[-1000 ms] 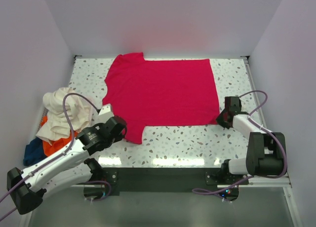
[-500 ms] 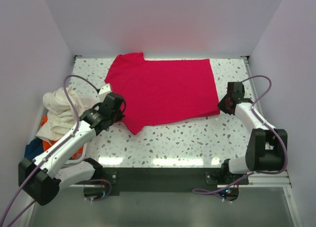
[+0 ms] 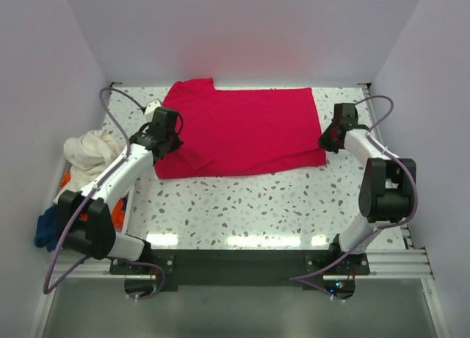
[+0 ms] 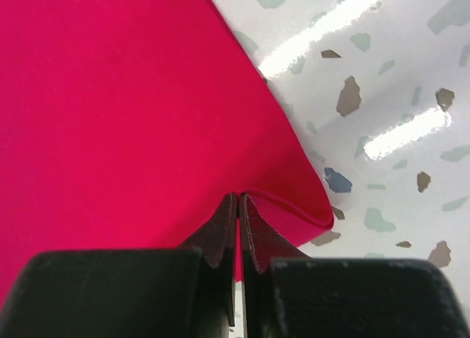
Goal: Fold and stack the t-shirts
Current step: Fold the tshirt
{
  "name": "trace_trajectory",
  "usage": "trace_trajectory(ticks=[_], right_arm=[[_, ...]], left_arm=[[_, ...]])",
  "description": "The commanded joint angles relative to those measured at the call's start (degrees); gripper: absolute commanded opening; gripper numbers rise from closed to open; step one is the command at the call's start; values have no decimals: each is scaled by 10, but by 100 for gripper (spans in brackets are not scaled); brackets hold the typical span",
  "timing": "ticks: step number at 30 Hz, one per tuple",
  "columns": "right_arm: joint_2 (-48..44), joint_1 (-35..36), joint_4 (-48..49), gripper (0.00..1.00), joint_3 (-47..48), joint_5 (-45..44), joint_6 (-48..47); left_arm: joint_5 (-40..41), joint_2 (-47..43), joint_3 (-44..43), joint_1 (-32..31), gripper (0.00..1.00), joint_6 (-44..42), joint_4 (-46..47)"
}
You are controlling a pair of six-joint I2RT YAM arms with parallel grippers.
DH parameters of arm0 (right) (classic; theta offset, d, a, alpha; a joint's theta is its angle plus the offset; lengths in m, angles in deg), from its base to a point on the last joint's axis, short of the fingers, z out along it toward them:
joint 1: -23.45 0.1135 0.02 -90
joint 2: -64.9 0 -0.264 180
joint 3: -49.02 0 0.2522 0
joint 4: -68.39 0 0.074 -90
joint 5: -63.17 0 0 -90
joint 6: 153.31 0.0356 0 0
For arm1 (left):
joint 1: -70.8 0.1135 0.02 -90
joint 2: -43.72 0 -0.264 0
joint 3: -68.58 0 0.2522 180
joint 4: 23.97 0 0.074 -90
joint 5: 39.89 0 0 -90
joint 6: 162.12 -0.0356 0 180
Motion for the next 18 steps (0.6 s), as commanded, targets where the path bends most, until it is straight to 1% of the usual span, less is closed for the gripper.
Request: trace_trajectory(ticks=[1,8,13,18], right_arm=[[19,-1,11,0,39,12,-6],[34,-2,25,0,48,4,2],[34,-9,36,0,45,2,8],[20,-26,65,0,26,18,21]], left_arm=[[-23,30,-58,16,0,-34,61],[-47,114,-155,34,0,-60,75],[-64,158,-195,45,0,-71,82],[-71,176,-218,56,0,-75,85]])
